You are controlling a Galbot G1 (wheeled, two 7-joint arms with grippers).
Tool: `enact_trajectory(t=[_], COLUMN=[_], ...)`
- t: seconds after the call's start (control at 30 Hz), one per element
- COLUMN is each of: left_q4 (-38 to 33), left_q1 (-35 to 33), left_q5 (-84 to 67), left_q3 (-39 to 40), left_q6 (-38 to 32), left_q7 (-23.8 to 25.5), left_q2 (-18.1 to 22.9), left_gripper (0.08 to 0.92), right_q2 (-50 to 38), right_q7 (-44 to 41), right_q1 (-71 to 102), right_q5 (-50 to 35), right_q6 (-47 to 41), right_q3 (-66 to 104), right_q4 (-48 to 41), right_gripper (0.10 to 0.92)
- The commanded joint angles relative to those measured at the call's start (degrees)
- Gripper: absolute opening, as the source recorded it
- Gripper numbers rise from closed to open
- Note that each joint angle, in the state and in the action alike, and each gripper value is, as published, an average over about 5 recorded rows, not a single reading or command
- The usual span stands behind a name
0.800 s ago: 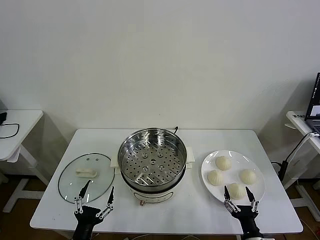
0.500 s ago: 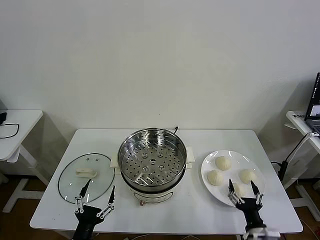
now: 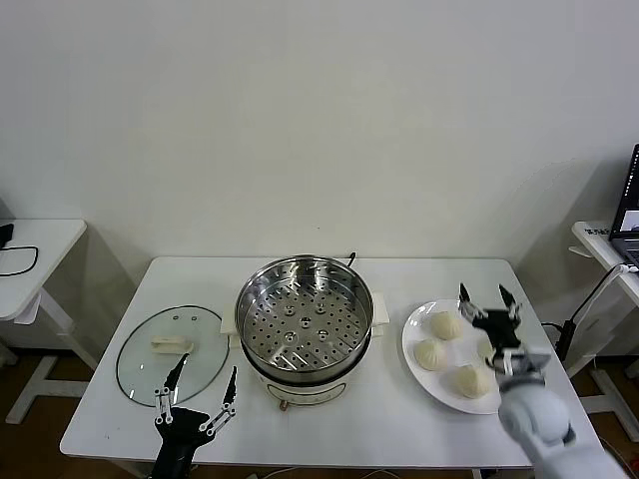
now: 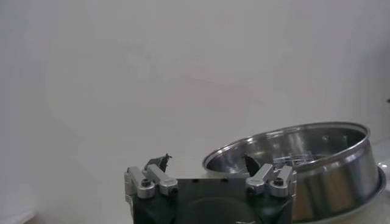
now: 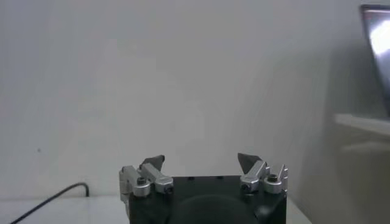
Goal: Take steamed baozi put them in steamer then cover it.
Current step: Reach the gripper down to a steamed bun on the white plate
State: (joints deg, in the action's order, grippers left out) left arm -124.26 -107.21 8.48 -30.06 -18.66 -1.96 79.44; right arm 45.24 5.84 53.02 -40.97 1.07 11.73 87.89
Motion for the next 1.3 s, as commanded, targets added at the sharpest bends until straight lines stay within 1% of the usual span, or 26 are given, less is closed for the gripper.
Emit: enact_trajectory(t=[0.03, 0.17, 0.3, 0.43, 0.53, 0.6, 0.7, 0.93, 1.3], left_q4=[-0.51, -0.72, -0.95, -1.21, -1.39, -1.48, -1.56, -1.70, -1.51], left_q1=[0.01, 0.00, -0.12, -0.37, -0.60, -0.69, -0.78, -0.91, -1.04], left_q5=[-0.01, -0.03, -0.02, -0.02, -0.02, -0.02, -0.02, -0.02, -0.02], left_q3=[0.28, 0.41, 0.39, 0.19, 0.03, -0.05, -0.13, -0.30, -0.58], left_q6=[-0.02, 0.10, 0.24, 0.33, 0.37, 0.40, 0.47, 0.52, 0.46], left_q7=[-0.08, -0.14, -0.18, -0.26, -0.34, -0.39, -0.49, -0.78, -1.13], left_q2=[0.07, 0.18, 0.36, 0.69, 0.93, 1.07, 1.32, 1.80, 2.06], left_gripper=[0.823, 0.823, 0.823, 0.823, 0.823, 0.823, 0.823, 0.823, 0.823], right_q2=[-10.97, -11.58, -9.80, -7.32, -5.62, -4.56, -2.80, 1.53, 4.68], right_q7=[-32.61, -53.81, -71.26, -82.30, -87.32, -89.04, -88.92, -83.26, -77.44], right_q1=[-27.85, -39.35, -49.23, -55.94, -59.46, -61.42, -63.27, -62.76, -59.17], right_q5=[-2.12, 5.02, 15.68, 26.86, 33.04, 36.06, 39.34, 44.84, 46.57], right_q6=[-2.40, -0.61, 1.17, 2.03, 2.14, 2.26, 2.64, 3.99, 5.07], right_q3=[-21.91, -32.21, -39.78, -44.96, -48.26, -50.97, -54.71, -58.65, -58.67], right_q4=[-19.13, -26.39, -32.83, -36.69, -37.44, -37.56, -37.82, -40.51, -43.14], right_gripper=[0.823, 0.823, 0.823, 0.823, 0.823, 0.823, 0.823, 0.823, 0.823])
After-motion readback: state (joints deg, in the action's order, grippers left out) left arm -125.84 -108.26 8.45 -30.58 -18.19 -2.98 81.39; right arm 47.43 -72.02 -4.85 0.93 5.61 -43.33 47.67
